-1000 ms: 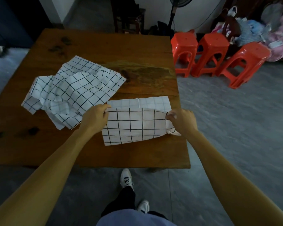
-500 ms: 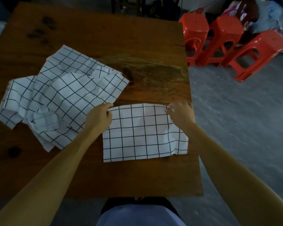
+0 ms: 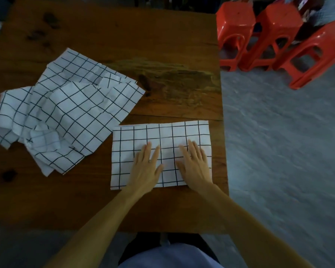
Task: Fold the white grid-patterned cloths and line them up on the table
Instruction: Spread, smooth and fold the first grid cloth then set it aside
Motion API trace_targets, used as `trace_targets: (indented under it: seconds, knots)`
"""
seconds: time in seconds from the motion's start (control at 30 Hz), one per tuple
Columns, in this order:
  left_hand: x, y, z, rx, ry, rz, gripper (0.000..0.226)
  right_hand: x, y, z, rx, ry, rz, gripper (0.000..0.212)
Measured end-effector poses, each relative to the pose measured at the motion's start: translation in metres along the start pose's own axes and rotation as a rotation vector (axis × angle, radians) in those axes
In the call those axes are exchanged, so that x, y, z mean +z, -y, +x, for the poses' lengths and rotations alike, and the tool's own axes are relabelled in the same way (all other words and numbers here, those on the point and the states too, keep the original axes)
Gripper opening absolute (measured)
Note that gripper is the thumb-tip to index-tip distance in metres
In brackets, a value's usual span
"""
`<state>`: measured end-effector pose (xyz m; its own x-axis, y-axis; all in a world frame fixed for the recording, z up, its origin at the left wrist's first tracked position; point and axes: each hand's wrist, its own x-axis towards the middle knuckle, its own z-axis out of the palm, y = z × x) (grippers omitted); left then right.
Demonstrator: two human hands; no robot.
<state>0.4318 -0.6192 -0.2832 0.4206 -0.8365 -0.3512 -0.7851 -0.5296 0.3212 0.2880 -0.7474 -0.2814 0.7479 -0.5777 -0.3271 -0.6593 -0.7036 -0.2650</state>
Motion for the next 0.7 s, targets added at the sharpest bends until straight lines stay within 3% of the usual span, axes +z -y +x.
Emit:
trace_targets:
  seconds: [0.33, 0.53, 0.7]
  knots:
    - [0.032, 0.027, 0.01, 0.031, 0.0, 0.172, 0.073, 0.022, -0.051, -0.004, 0.009, 0.121, -0.104, 0.067]
    - [0.031, -0.014, 0.008, 0.126, -0.014, 0.115, 0.065, 0.023, -0.039, -0.016, -0.021, 0.046, -0.09, 0.065]
    - [0.051, -0.028, 0.008, 0.141, 0.013, 0.168, 0.065, 0.042, -0.038, -0.031, -0.047, 0.085, -0.049, 0.065]
